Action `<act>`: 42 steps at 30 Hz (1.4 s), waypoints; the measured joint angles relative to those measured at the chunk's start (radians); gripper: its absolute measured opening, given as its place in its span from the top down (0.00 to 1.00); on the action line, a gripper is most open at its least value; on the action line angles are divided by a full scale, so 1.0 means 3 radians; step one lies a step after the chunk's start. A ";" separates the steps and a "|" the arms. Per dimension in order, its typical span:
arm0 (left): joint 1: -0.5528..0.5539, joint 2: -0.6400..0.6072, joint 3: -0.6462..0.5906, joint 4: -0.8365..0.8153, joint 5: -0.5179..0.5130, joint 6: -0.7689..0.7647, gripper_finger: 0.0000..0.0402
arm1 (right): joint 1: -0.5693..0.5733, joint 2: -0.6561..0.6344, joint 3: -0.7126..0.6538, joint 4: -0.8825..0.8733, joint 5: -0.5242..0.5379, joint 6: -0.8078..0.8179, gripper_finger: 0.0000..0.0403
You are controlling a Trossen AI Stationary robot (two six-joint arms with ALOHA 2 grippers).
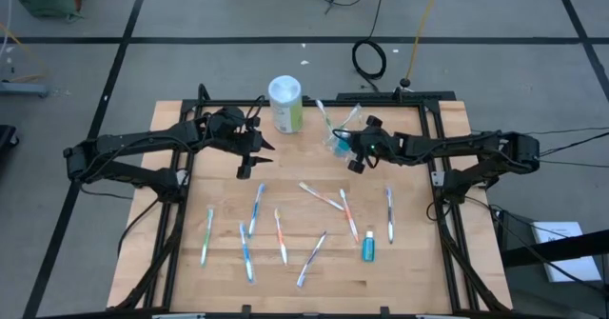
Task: Pick & Place toothbrushing station
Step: Adjust the toothbrush and mouthwash in the transparent organizer
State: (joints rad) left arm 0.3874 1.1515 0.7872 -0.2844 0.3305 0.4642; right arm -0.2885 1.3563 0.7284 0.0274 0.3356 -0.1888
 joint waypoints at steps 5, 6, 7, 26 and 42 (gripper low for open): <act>0.0000 0.0000 0.0000 0.0000 0.0000 -0.0007 0.56 | 0.0078 -0.0090 0.0000 -0.0021 0.0354 0.0009 1.00; 0.0000 0.0000 0.0000 0.0000 0.0000 -0.0008 0.56 | 0.0085 -0.0104 0.0003 -0.0030 0.0471 -0.0004 1.00; 0.0000 0.0000 0.0000 0.0000 0.0000 -0.0007 0.56 | 0.0078 -0.0105 0.0006 -0.0063 0.0539 0.0013 1.00; -0.0001 0.0001 0.0000 -0.0009 0.0006 -0.0018 0.56 | -0.0016 0.0319 0.0007 0.0031 0.0452 0.0100 1.00; -0.0001 0.0000 0.0000 -0.0008 0.0015 -0.0015 0.56 | 0.0009 0.0326 -0.0004 0.0478 -0.0154 -0.0048 1.00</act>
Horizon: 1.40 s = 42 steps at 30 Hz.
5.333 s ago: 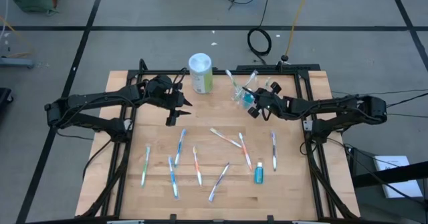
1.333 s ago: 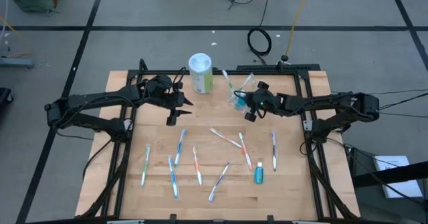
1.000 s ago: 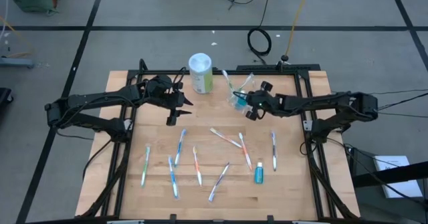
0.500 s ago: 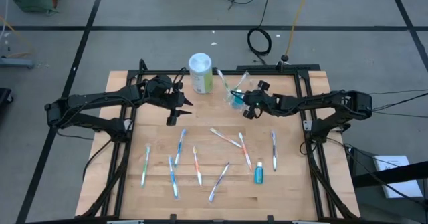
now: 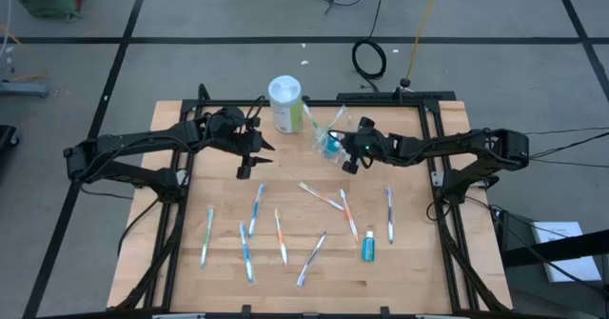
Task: Pick & Place toothbrushing station
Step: Adjust the toothbrush and mouthwash in the transparent organizer, then put the purple toothbrush into the transparent organizer
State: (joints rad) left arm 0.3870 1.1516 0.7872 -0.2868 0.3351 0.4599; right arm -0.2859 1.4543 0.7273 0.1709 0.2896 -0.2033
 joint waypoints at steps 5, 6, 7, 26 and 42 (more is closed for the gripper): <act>0.0000 0.0000 0.0000 0.0002 -0.0001 0.0000 0.56 | 0.0019 0.0004 0.0001 0.0097 -0.0024 -0.0033 1.00; 0.0001 0.0000 0.0000 0.0002 -0.0001 0.0000 0.56 | 0.0030 0.0005 0.0001 0.0153 -0.0044 -0.0067 1.00; 0.0000 0.0000 0.0000 0.0003 -0.0001 0.0000 0.56 | 0.0041 0.0005 0.0001 0.0212 -0.0059 -0.0079 1.00; 0.0000 0.0000 0.0000 0.0013 0.0000 -0.0078 0.56 | 0.0312 0.0370 0.0951 -0.0255 -0.0188 -0.0348 1.00; -0.0385 -0.0026 0.0000 -0.0457 -0.0187 -0.0499 0.56 | 0.1174 0.0285 0.1199 -0.2420 -0.0179 0.1459 0.94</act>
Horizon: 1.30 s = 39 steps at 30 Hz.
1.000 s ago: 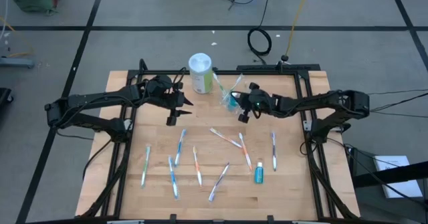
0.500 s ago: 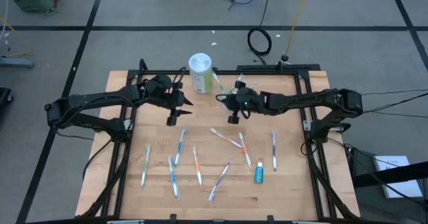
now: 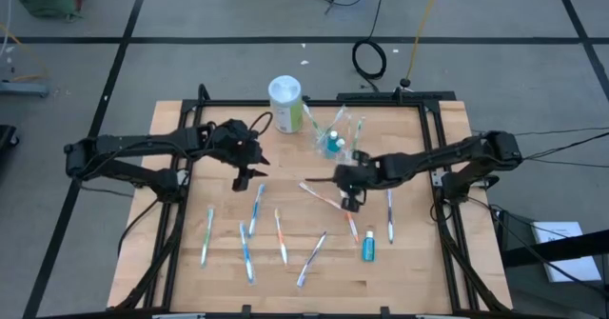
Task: Pick & Place toothbrushing station
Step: Put the purple toothbrush into the transparent organizer
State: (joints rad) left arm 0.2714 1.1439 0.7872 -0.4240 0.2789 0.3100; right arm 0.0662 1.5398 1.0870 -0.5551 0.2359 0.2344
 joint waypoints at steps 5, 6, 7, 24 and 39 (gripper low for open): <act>-0.0162 0.0000 0.0000 0.0113 -0.0142 0.0024 0.56 | 0.0122 -0.0069 -0.0002 -0.1040 0.0033 0.1025 0.84; -0.0181 0.0000 0.0000 0.0110 -0.0159 0.0028 0.56 | 0.0139 -0.0085 0.0000 -0.1232 0.0003 0.1357 0.82; -0.0200 0.0000 0.0000 0.0109 -0.0182 0.0027 0.56 | 0.0148 -0.0087 0.0002 -0.1437 -0.0050 0.1730 0.80; -0.0375 0.0000 0.0000 0.0107 -0.0268 0.0028 0.56 | 0.0359 -0.0101 -0.0754 -0.1285 -0.0616 0.3804 0.66; -0.0389 0.0000 0.0000 0.0107 -0.0265 -0.0077 0.56 | 0.0273 -0.0114 -0.1264 -0.0768 -0.0530 0.3647 0.78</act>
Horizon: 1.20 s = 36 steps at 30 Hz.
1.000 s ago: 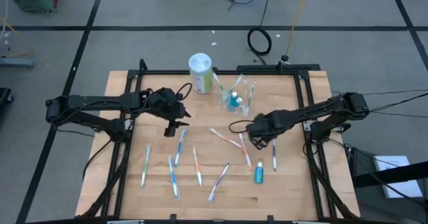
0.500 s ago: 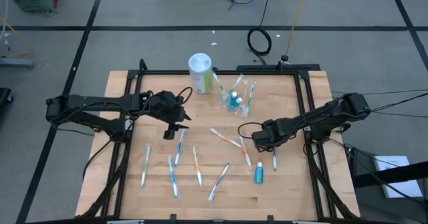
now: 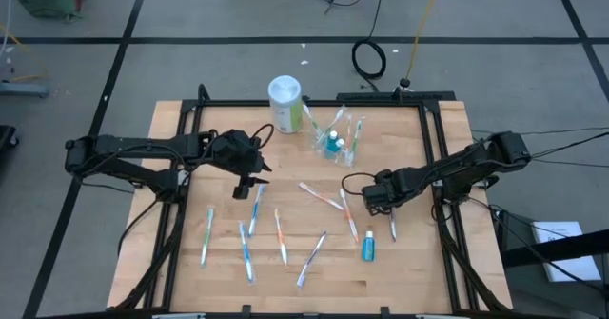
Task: Pick & Place toothbrushing station
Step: Put the purple toothbrush into the transparent organizer
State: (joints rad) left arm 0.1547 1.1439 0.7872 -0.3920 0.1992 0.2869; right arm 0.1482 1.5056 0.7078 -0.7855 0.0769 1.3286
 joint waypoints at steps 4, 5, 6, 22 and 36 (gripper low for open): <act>-0.0003 0.0000 0.0000 0.0003 0.0002 -0.0047 0.56 | 0.0000 -0.0115 0.0000 0.0065 0.0021 -0.0403 0.94; -0.0007 0.0000 0.0000 0.0006 0.0001 -0.0055 0.56 | 0.0000 -0.0176 0.0003 0.0067 0.0051 -0.0445 0.96; -0.0013 0.0000 0.0000 0.0006 0.0001 -0.0055 0.56 | 0.0001 -0.0249 0.0002 0.0093 0.0103 -0.0454 0.98; -0.0210 0.0001 0.0000 0.0102 0.0002 -0.0065 0.56 | 0.0039 -0.1292 -0.0008 0.3507 0.1904 -0.3762 0.99; -0.0300 0.0001 0.0000 0.0153 -0.0001 -0.0244 0.56 | -0.0752 -0.0422 -0.0006 0.4632 0.2360 -0.4446 0.99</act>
State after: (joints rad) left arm 0.0648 1.1442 0.7872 -0.3462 0.1991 0.2135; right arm -0.0773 1.3791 0.7059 0.6039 0.7848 -0.0052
